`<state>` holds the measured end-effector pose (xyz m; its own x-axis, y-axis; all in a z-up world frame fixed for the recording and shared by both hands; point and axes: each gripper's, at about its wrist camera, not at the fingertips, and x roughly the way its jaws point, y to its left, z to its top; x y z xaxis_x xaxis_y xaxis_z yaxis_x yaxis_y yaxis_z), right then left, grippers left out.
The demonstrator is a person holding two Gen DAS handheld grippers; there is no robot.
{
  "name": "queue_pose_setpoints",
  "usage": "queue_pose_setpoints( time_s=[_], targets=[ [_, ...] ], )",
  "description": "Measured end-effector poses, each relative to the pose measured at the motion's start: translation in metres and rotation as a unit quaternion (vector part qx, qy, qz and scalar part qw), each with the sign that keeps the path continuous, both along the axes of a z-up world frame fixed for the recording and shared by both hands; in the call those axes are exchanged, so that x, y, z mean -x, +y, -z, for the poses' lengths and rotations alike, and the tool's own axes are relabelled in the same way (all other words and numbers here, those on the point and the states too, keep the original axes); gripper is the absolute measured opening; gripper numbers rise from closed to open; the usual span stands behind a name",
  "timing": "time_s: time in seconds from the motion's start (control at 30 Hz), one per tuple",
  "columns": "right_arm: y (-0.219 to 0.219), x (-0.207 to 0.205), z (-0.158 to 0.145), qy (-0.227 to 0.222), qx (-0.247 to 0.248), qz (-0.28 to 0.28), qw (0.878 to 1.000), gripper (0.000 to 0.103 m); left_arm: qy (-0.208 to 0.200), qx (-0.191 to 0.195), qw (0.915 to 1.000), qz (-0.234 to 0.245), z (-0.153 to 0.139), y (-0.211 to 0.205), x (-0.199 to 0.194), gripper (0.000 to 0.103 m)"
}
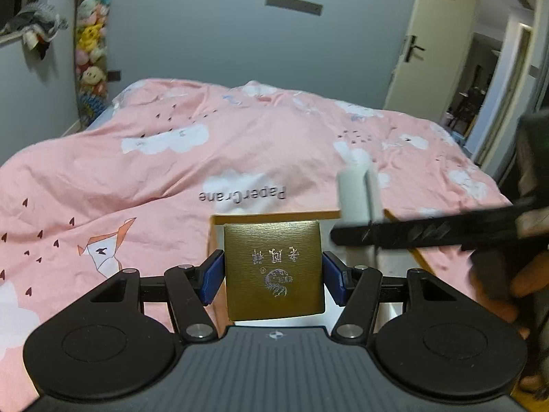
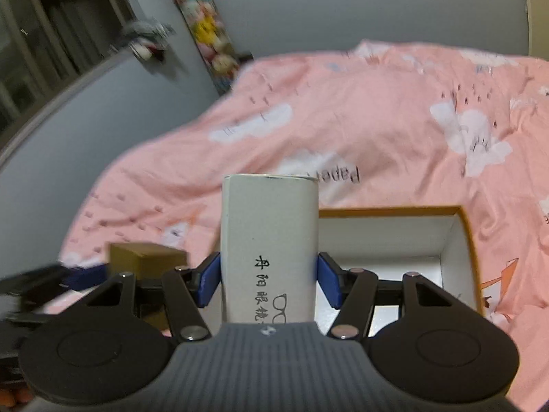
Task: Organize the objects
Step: 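Lower the white box into the orange box and open the right tool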
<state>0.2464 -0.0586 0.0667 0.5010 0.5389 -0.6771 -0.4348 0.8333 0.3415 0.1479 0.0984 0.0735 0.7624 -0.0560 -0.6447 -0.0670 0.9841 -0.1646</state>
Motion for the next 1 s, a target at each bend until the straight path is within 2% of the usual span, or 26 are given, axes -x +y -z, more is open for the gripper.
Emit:
queue_pose_setpoints(
  time_s=[0.17, 0.3, 0.57, 0.77, 1.0],
  targets=[
    [0.036, -0.045, 0.066, 0.088, 0.042, -0.013, 0.995, 0.062, 0.018, -0.001, 0.9998, -0.005, 0.012, 0.016, -0.020, 0.069],
    [0.058, -0.067, 0.100, 0.145, 0.044, -0.020, 0.988, 0.062, 0.043, -0.012, 0.9990, -0.001, 0.019, 0.024, -0.032, 0.069],
    [0.079, -0.088, 0.128, 0.185, 0.045, -0.027, 0.981, 0.062, 0.059, -0.013, 0.9981, -0.014, 0.025, 0.041, -0.049, 0.069],
    [0.092, -0.098, 0.145, 0.222, 0.025, -0.005, 0.975, 0.062, 0.069, -0.008, 0.9972, -0.027, 0.031, 0.050, -0.056, 0.069],
    [0.083, -0.099, 0.148, 0.245, -0.011, -0.004, 0.969, 0.067, 0.072, -0.013, 0.9969, -0.030, 0.030, 0.052, -0.054, 0.069]
  ],
)
